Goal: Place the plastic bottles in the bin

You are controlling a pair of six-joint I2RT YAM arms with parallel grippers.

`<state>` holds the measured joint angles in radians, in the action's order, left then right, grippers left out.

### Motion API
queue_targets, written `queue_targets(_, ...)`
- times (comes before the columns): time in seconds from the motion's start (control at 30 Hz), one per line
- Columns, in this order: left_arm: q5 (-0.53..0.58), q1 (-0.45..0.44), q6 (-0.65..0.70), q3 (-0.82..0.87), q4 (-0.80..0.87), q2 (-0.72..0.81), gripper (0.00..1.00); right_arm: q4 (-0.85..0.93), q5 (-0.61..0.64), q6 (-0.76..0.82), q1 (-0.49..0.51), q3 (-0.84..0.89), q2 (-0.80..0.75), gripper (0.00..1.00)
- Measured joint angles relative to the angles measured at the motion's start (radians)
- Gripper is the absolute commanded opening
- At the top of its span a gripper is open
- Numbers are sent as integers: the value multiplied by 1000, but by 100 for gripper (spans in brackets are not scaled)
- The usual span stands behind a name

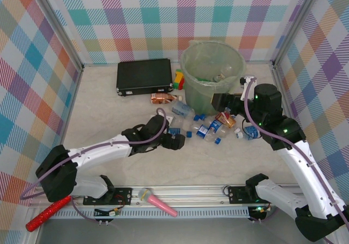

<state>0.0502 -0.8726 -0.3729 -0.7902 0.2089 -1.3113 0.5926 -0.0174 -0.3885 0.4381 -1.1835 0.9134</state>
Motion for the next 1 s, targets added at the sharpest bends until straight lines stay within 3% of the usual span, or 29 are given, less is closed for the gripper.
queue_targets(0.27, 18, 62, 51, -108, -4, -134, 100, 1, -61, -17, 1, 0, -3, 99)
queue_targets(0.57, -36, 145, 103, -155, -28, -293, 100, 4, -142, -23, 7, 18, -39, 99)
queue_targets(1.0, -165, 92, 81, -61, -23, -198, 99, 0, -152, -24, 7, 51, -40, 99)
